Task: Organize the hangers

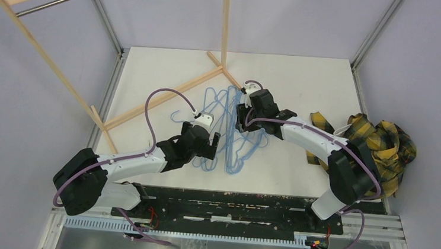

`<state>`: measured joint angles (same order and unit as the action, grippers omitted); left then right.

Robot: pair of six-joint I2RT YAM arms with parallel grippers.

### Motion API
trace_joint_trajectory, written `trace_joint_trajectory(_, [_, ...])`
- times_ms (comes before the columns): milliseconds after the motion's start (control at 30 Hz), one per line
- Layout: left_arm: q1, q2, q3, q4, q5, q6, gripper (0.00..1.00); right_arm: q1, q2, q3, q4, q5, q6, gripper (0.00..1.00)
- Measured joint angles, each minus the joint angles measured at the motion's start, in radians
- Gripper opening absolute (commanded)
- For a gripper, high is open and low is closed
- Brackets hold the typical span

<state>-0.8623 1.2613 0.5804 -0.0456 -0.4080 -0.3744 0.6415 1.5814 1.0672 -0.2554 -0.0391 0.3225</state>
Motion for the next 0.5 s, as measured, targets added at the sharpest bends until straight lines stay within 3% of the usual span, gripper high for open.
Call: trace_joint_trajectory(500, [-0.006,-0.165,-0.083,-0.031,-0.002,0.0,0.99,-0.009,0.22,0.117,0.042,0.044,0.012,0.53])
